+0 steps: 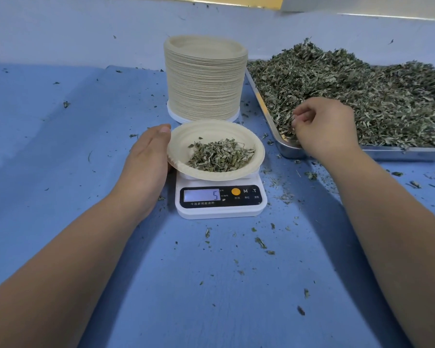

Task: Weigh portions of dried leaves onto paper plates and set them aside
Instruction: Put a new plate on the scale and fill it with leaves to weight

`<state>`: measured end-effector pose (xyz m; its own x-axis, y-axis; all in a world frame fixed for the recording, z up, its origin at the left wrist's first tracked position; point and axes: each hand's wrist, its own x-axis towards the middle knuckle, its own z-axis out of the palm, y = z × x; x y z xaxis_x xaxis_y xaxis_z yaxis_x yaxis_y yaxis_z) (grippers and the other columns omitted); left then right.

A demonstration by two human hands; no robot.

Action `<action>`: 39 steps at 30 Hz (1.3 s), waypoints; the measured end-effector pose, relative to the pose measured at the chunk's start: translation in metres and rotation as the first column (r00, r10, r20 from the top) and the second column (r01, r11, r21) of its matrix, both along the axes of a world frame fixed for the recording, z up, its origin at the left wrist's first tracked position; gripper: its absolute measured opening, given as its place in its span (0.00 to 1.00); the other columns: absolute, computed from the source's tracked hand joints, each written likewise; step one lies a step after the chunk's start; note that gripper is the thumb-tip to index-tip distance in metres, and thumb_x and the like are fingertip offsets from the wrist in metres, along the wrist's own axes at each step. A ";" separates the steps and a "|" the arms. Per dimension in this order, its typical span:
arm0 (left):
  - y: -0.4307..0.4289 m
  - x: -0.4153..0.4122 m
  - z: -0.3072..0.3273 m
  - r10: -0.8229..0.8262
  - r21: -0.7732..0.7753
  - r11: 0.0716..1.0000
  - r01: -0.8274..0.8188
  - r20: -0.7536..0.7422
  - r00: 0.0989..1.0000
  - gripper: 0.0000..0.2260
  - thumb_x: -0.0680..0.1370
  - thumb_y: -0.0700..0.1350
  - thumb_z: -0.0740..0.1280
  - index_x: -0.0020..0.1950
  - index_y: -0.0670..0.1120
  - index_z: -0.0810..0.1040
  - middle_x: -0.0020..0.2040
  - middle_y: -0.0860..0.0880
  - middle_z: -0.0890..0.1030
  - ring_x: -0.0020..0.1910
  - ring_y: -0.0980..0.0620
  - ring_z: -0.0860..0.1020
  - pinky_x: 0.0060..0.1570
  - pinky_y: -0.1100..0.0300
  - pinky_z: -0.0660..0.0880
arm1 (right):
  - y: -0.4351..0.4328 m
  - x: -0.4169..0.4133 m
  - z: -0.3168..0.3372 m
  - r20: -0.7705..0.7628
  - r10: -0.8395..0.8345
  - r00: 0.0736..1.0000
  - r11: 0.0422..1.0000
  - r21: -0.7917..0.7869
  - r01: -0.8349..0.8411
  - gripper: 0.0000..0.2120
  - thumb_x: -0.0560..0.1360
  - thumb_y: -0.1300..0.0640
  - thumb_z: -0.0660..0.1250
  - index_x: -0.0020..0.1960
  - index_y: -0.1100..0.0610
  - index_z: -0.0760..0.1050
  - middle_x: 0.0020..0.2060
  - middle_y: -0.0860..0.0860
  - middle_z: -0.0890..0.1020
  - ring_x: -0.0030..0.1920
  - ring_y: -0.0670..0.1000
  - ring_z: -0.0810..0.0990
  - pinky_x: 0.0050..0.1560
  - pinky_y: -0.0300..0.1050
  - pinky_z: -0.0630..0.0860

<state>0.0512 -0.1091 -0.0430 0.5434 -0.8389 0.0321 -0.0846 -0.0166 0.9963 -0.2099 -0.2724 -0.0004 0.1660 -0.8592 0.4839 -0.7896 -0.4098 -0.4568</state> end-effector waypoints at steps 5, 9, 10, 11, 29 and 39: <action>0.004 -0.004 0.001 0.015 -0.023 1.000 -0.015 0.008 1.000 0.12 0.74 0.61 0.58 0.52 0.65 0.80 0.61 0.56 0.82 0.62 0.55 0.80 0.69 0.47 0.73 | -0.017 0.010 0.010 -0.310 -0.068 0.948 0.994 -0.105 0.037 0.19 0.76 0.59 0.69 0.67 0.52 0.76 0.63 0.57 0.78 0.67 0.63 0.71 0.60 0.60 0.73; 0.002 -0.003 0.001 0.030 -0.029 0.999 -0.031 -0.041 0.999 0.11 0.74 0.61 0.60 0.51 0.65 0.80 0.61 0.55 0.82 0.63 0.53 0.80 0.69 0.46 0.73 | -0.041 0.012 0.019 -0.576 -0.118 0.809 0.980 0.062 0.187 0.24 0.74 0.58 0.72 0.69 0.52 0.73 0.61 0.60 0.76 0.61 0.64 0.75 0.58 0.61 0.77; 0.002 -0.002 0.001 0.030 -0.031 0.999 -0.032 -0.056 0.998 0.11 0.74 0.61 0.60 0.51 0.65 0.80 0.61 0.55 0.82 0.62 0.52 0.80 0.69 0.46 0.74 | -0.043 0.011 0.018 -0.587 -0.074 0.806 0.974 0.132 0.186 0.22 0.73 0.60 0.73 0.67 0.54 0.76 0.58 0.60 0.79 0.56 0.63 0.78 0.55 0.59 0.80; 0.002 -0.001 0.000 0.027 -0.032 0.999 -0.029 -0.056 0.998 0.12 0.73 0.62 0.60 0.51 0.66 0.80 0.62 0.55 0.82 0.62 0.53 0.80 0.69 0.47 0.74 | -0.043 0.011 0.017 -0.587 -0.043 0.808 0.970 0.169 0.175 0.19 0.73 0.61 0.72 0.63 0.56 0.78 0.54 0.59 0.80 0.51 0.62 0.79 0.51 0.56 0.81; 0.004 -0.003 0.002 0.039 -0.023 0.999 -0.039 -0.023 0.999 0.16 0.73 0.62 0.58 0.58 0.64 0.77 0.62 0.60 0.79 0.65 0.55 0.77 0.70 0.47 0.72 | -0.025 0.007 0.052 -0.380 0.006 0.925 0.999 0.033 0.007 0.13 0.76 0.64 0.70 0.59 0.55 0.84 0.56 0.53 0.85 0.55 0.54 0.82 0.60 0.46 0.76; 0.004 -0.007 0.006 0.044 -0.013 0.999 -0.044 0.011 0.999 0.16 0.75 0.60 0.56 0.59 0.62 0.76 0.55 0.69 0.75 0.63 0.59 0.75 0.71 0.49 0.71 | -0.020 -0.003 0.055 -0.205 -0.026 0.979 0.999 -0.052 0.015 0.12 0.76 0.60 0.71 0.58 0.55 0.84 0.52 0.53 0.86 0.48 0.49 0.80 0.55 0.37 0.70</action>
<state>0.0440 -0.1048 -0.0367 0.5792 -0.8137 0.0488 -0.0950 -0.0079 0.9954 -0.2132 -0.2920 0.0543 0.2489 -0.8389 0.4840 -0.8728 -0.4109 -0.2635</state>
